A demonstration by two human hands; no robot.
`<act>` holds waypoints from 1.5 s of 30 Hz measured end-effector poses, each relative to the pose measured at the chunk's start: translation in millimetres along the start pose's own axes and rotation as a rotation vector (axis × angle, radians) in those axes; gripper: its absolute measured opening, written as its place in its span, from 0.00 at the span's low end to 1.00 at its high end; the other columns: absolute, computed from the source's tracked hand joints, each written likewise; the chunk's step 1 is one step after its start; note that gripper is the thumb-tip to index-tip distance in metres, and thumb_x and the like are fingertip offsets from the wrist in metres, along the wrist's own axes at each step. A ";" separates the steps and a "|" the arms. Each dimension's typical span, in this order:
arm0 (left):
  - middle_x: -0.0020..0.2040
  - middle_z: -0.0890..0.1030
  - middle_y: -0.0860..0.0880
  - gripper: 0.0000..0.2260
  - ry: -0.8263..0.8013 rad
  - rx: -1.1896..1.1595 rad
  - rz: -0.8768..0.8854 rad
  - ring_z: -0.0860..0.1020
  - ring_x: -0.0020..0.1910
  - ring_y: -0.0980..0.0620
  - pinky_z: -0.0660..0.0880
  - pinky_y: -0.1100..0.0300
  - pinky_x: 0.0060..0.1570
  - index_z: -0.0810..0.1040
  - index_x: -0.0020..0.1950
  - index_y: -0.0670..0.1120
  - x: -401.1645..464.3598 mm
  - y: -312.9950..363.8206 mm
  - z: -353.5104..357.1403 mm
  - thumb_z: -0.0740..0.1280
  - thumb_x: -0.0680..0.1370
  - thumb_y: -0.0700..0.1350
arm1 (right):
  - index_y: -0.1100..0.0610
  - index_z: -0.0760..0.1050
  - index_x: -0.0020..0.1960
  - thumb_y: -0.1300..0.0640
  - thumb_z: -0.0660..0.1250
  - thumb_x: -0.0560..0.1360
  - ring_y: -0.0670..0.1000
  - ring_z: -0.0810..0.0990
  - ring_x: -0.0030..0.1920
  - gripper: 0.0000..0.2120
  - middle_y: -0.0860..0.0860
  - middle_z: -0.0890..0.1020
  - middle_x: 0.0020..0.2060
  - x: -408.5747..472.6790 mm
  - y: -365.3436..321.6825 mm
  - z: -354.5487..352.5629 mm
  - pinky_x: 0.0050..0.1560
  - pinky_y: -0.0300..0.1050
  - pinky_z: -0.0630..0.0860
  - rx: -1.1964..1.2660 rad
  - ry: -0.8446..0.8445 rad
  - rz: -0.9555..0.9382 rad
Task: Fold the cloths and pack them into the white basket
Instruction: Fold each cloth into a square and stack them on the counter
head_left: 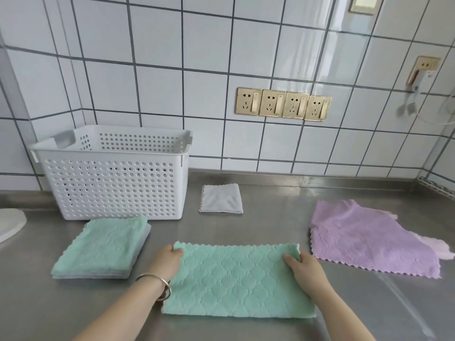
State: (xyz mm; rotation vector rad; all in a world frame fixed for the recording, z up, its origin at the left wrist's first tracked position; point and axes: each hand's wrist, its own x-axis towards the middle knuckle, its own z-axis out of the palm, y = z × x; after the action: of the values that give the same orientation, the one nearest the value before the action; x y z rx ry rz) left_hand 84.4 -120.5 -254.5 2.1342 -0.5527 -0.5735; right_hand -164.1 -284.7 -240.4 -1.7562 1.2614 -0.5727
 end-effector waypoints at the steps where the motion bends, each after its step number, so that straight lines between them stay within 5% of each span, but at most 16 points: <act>1: 0.45 0.77 0.39 0.12 0.021 0.068 0.003 0.76 0.45 0.41 0.65 0.57 0.42 0.75 0.49 0.38 2.1 0.4 0.9 0.57 0.78 0.45 | 0.56 0.77 0.44 0.55 0.63 0.76 0.55 0.80 0.40 0.07 0.54 0.82 0.39 2.6 -0.3 0.2 0.40 0.46 0.74 -0.021 0.009 -0.008; 6: 0.34 0.72 0.43 0.15 0.100 0.206 0.032 0.74 0.42 0.41 0.63 0.56 0.38 0.65 0.31 0.44 3.6 0.1 3.4 0.59 0.78 0.45 | 0.60 0.76 0.41 0.55 0.65 0.75 0.51 0.74 0.34 0.08 0.54 0.79 0.34 7.0 0.8 5.3 0.31 0.42 0.68 -0.089 0.072 -0.003; 10: 0.44 0.79 0.37 0.14 0.129 0.248 0.064 0.77 0.48 0.38 0.65 0.55 0.39 0.65 0.32 0.44 8.9 -0.2 5.8 0.60 0.78 0.45 | 0.59 0.75 0.37 0.55 0.67 0.73 0.49 0.71 0.31 0.10 0.52 0.76 0.30 6.5 -6.0 9.3 0.28 0.41 0.64 -0.112 0.121 0.016; 14: 0.33 0.72 0.46 0.12 0.158 0.355 0.102 0.73 0.40 0.41 0.62 0.56 0.35 0.64 0.35 0.46 4.6 0.4 5.7 0.59 0.78 0.45 | 0.57 0.68 0.30 0.56 0.68 0.71 0.51 0.69 0.29 0.14 0.51 0.72 0.27 4.4 -10.8 12.5 0.28 0.43 0.63 -0.177 0.150 0.052; 17: 0.42 0.78 0.43 0.08 0.176 0.429 0.163 0.77 0.47 0.41 0.64 0.57 0.37 0.69 0.41 0.45 -2.0 5.3 5.5 0.61 0.77 0.46 | 0.57 0.76 0.48 0.55 0.69 0.71 0.55 0.78 0.44 0.08 0.54 0.81 0.44 -4.2 -15.7 12.0 0.39 0.44 0.69 -0.244 0.144 0.072; 19: 0.53 0.77 0.43 0.11 0.231 0.461 0.208 0.77 0.52 0.41 0.69 0.56 0.41 0.71 0.53 0.43 -9.1 6.7 5.9 0.64 0.76 0.48 | 0.58 0.69 0.65 0.52 0.68 0.72 0.57 0.76 0.57 0.23 0.56 0.77 0.59 -9.0 -17.0 8.8 0.51 0.46 0.72 -0.244 0.137 0.081; 22: 0.64 0.73 0.46 0.23 0.352 0.568 0.479 0.72 0.62 0.43 0.73 0.51 0.54 0.69 0.66 0.46 -23.5 12.4 12.9 0.67 0.73 0.51 | 0.60 0.60 0.71 0.54 0.63 0.75 0.58 0.71 0.64 0.27 0.57 0.68 0.67 -19.4 -17.2 2.4 0.59 0.50 0.69 -0.304 0.148 0.072; 26: 0.77 0.54 0.56 0.25 -0.097 0.749 0.658 0.48 0.77 0.51 0.52 0.45 0.73 0.57 0.74 0.56 -48.6 35.9 42.9 0.54 0.77 0.60 | 0.60 0.60 0.70 0.58 0.59 0.73 0.57 0.71 0.63 0.26 0.57 0.68 0.66 -34.8 -5.9 -0.6 0.59 0.48 0.68 -0.405 0.104 0.141; 29: 0.77 0.46 0.58 0.26 -0.349 0.874 0.696 0.40 0.76 0.53 0.39 0.39 0.73 0.48 0.75 0.59 -63.4 43.0 69.3 0.50 0.78 0.61 | 0.60 0.62 0.67 0.54 0.62 0.72 0.56 0.73 0.61 0.26 0.55 0.71 0.63 -44.9 -1.0 0.5 0.53 0.46 0.69 -0.477 0.062 0.168; 32: 0.77 0.41 0.57 0.27 -0.402 0.944 0.702 0.36 0.76 0.50 0.33 0.39 0.71 0.44 0.75 0.61 -66.3 37.7 81.2 0.48 0.78 0.63 | 0.59 0.66 0.61 0.52 0.63 0.69 0.55 0.76 0.56 0.22 0.53 0.75 0.56 -51.7 -2.8 2.4 0.47 0.44 0.71 -0.505 0.031 0.195; 36: 0.77 0.37 0.56 0.26 -0.409 0.978 0.700 0.33 0.75 0.46 0.32 0.36 0.70 0.43 0.73 0.65 -68.9 37.0 87.7 0.45 0.76 0.66 | 0.58 0.71 0.53 0.50 0.63 0.68 0.54 0.77 0.47 0.17 0.51 0.76 0.45 -56.7 -2.6 -1.6 0.43 0.42 0.71 -0.531 0.042 0.238; 41: 0.77 0.37 0.54 0.25 -0.462 0.961 0.680 0.33 0.75 0.45 0.32 0.37 0.70 0.45 0.72 0.68 -69.9 39.1 87.5 0.46 0.76 0.66 | 0.53 0.74 0.42 0.53 0.64 0.68 0.53 0.76 0.43 0.05 0.50 0.78 0.42 -64.3 -0.4 3.0 0.41 0.42 0.73 -0.469 0.111 0.180; 43: 0.78 0.43 0.54 0.23 -0.500 0.873 0.629 0.38 0.76 0.47 0.35 0.40 0.72 0.50 0.73 0.65 -68.7 44.9 83.5 0.47 0.77 0.64 | 0.53 0.75 0.49 0.55 0.64 0.70 0.53 0.73 0.42 0.08 0.50 0.78 0.46 -70.9 -0.7 11.5 0.40 0.42 0.68 -0.441 0.255 0.080; 45: 0.76 0.60 0.51 0.21 -0.473 0.501 0.531 0.55 0.76 0.49 0.50 0.51 0.73 0.64 0.72 0.57 -70.0 57.7 77.2 0.51 0.80 0.59 | 0.54 0.75 0.48 0.59 0.66 0.68 0.56 0.77 0.41 0.08 0.50 0.80 0.45 -78.4 -9.9 22.0 0.37 0.43 0.67 -0.397 0.432 -0.082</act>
State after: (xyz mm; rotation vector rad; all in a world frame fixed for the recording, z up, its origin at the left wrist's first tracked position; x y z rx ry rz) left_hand -26.3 -160.0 -235.4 2.1572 -1.6096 -0.6815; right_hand -171.9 -203.3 -234.0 -2.0895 1.6956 -0.8245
